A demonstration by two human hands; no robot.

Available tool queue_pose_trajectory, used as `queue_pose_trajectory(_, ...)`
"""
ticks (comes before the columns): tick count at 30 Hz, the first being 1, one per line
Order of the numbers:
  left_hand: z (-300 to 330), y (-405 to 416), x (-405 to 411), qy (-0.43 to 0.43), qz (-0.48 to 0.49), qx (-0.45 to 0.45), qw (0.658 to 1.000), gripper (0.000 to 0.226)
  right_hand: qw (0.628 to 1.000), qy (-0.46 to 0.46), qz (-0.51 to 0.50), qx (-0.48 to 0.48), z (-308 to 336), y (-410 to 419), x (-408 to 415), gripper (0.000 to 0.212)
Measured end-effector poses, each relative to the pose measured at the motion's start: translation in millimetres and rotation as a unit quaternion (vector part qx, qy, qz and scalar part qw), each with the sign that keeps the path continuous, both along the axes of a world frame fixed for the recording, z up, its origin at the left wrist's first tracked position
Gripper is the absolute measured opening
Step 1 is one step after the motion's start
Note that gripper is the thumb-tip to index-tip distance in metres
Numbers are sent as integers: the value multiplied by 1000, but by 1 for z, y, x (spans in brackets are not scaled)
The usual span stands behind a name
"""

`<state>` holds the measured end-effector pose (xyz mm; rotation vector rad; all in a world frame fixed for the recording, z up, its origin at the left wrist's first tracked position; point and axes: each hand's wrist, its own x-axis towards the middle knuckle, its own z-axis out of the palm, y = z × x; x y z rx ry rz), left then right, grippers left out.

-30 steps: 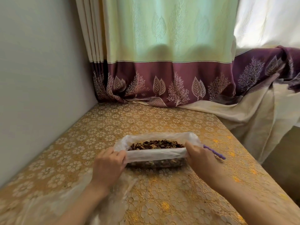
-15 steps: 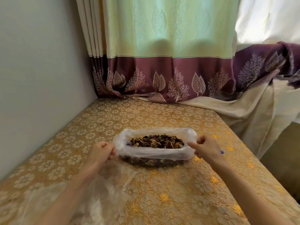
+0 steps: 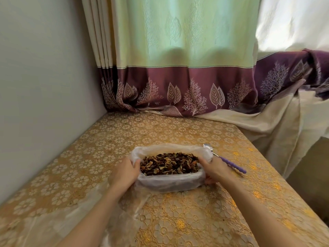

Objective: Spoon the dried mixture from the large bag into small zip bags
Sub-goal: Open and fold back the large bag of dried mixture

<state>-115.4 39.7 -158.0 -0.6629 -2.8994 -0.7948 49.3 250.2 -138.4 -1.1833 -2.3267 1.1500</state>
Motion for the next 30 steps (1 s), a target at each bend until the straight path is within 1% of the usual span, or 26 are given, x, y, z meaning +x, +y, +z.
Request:
queue_pose_trajectory(2, -4, 1, -4, 20, 15, 18, 1000, 32, 1000, 7, -11, 23, 0, 1, -6, 33)
queue_pose_trajectory(3, -6, 1, -6, 16, 23, 39, 999, 29, 999, 15, -19, 32, 0, 2, -8, 31)
queue_pose_trajectory(5, -5, 3, -12, -2, 39, 91, 995, 26, 998, 43, -32, 28, -1, 5, -15, 33)
queue_pose_trajectory(8, 4, 10, -25, -34, 51, 160, 985, 21, 993, 111, -48, -13, 2, 11, -26, 40)
queue_pose_trajectory(12, 20, 22, -39, -46, 38, 194, 979, 20, 984, 165, -66, 8, 11, 16, -41, 35)
queue_pose_trajectory(15, 31, 28, -48, -28, 22, 221, 975, 18, 976, 201, -69, 40, 12, 19, -52, 33)
queue_pose_trajectory(17, 35, 31, -54, -13, 18, 223, 975, 18, 973, 214, -75, 48, 10, 22, -57, 32)
queue_pose_trajectory(19, 34, 30, -57, -15, 14, 209, 978, 18, 973, 218, -75, 33, 6, 25, -60, 27)
queue_pose_trajectory(21, 30, 26, -55, -35, -1, 162, 986, 19, 973, 221, -66, -32, 2, 27, -59, 17)
queue_pose_trajectory(22, 28, 23, -53, -51, -14, 140, 989, 20, 970, 225, -66, -64, 0, 25, -56, 17)
queue_pose_trajectory(23, 28, 19, -50, -69, -27, 131, 989, 22, 968, 227, -72, -75, -3, 24, -53, 21)
queue_pose_trajectory(24, 27, 14, -47, -90, -39, 135, 986, 24, 969, 225, -86, -56, -5, 22, -49, 27)
queue_pose_trajectory(26, 29, 2, -42, -123, -59, 163, 977, 31, 964, 245, -106, 19, -7, 12, -40, 30)
queue_pose_trajectory(28, 29, -14, -38, -119, -78, 142, 980, 41, 953, 282, -74, 83, -6, -7, -31, 21)
queue_pose_trajectory(30, 26, -34, -36, -89, -97, 88, 987, 42, 949, 285, 8, 135, -6, -30, -25, 7)
